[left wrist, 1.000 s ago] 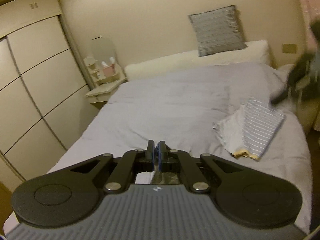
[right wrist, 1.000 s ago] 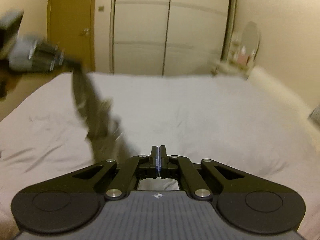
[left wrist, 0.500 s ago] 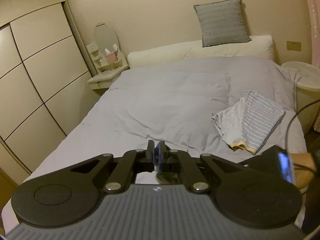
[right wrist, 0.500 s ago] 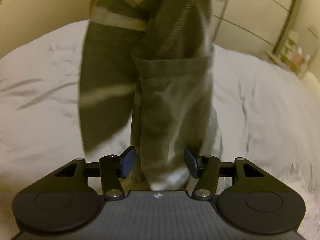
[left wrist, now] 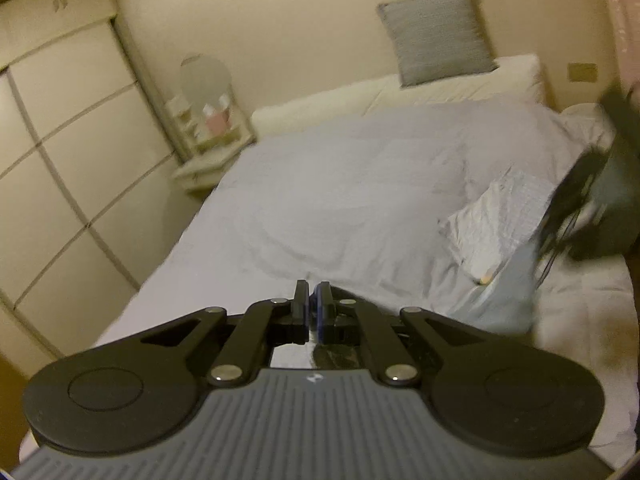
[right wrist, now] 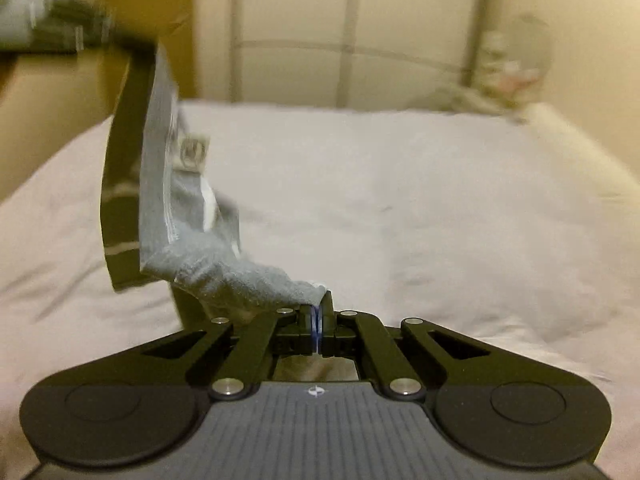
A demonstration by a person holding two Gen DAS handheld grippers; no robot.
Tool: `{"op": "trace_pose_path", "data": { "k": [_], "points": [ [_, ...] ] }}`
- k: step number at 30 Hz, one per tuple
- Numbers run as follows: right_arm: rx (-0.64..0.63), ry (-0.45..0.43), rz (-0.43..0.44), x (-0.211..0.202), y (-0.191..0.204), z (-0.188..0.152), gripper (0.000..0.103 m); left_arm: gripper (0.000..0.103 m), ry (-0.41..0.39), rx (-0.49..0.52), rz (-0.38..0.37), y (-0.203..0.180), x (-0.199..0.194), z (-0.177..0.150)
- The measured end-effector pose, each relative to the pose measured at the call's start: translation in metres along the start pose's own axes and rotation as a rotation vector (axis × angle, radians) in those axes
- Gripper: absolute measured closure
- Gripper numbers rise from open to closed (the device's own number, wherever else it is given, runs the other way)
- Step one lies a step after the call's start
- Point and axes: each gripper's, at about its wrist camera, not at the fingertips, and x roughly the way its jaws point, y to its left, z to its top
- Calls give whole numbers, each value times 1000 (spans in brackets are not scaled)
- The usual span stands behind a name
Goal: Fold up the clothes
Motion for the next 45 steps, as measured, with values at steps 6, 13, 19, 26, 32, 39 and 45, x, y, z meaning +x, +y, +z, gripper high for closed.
{"op": "trace_pose_path", "data": {
  "k": [6, 13, 19, 26, 32, 39, 45],
  "points": [
    [94, -111, -200, -162, -13, 26, 103, 102, -179, 83, -89, -9, -17, 47],
    [138, -232, -207, -294, 47, 48, 103, 102, -383, 178, -191, -19, -36, 100],
    [120, -242, 55, -273, 112, 59, 103, 101, -355, 170, -244, -12, -31, 91],
    [100, -14, 398, -101, 161, 54, 88, 81, -48, -73, -257, 33, 37, 18],
    [18, 270, 544, 18, 182, 13, 72, 72, 179, -418, -87, 86, 28, -115],
    [-128, 366, 466, 27, 131, -31, 52, 58, 371, -631, -48, 43, 18, -218],
    [-315, 384, 400, 111, 56, -30, 41, 55, 542, -723, -65, -17, 34, -286]
  ]
}}
